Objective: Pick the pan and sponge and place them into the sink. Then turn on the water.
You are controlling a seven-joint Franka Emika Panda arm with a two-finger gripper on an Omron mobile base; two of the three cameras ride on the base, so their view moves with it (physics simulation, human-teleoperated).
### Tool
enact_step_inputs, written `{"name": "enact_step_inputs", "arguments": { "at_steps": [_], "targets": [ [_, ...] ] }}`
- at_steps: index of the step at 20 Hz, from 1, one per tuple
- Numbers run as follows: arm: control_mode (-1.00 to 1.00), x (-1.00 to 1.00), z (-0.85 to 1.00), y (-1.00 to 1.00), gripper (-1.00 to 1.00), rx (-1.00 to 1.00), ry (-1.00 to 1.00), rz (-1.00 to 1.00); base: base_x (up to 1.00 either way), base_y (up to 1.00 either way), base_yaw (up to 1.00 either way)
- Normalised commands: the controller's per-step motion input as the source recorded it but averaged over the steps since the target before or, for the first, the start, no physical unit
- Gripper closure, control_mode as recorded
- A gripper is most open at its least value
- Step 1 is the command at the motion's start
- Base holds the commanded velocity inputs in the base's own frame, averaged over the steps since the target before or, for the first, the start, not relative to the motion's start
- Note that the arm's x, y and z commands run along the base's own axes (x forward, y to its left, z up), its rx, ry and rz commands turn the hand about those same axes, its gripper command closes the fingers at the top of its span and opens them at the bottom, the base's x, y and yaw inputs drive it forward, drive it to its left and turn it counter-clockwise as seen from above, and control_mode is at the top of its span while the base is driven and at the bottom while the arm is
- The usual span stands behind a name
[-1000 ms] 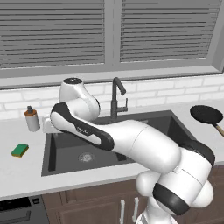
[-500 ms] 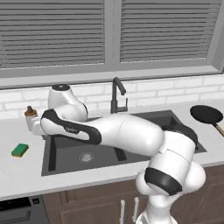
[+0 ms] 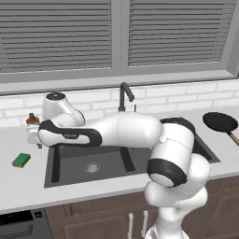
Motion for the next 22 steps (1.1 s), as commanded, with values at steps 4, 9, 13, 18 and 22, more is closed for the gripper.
{"name": "enact_step_inputs", "arguments": {
  "at_steps": [4,9,13,18,22],
  "targets": [
    [-1.0,0.0,0.0,0.0,-1.0,0.0,0.0,0.0,0.0,0.0,0.0],
    [-1.0,0.0,0.0,0.0,-1.0,0.0,0.0,0.0,0.0,0.0,0.0],
    [-1.0,0.0,-0.01,0.06,-1.0,0.0,0.0,0.0,0.0,0.0,0.0],
    [-1.0,0.0,-0.1,0.37,-1.0,0.0,0.0,-0.01,0.0,0.0,0.0],
    [-1.0,0.0,-0.05,0.23,-1.0,0.0,0.0,0.0,0.0,0.0,0.0]
  ]
}}
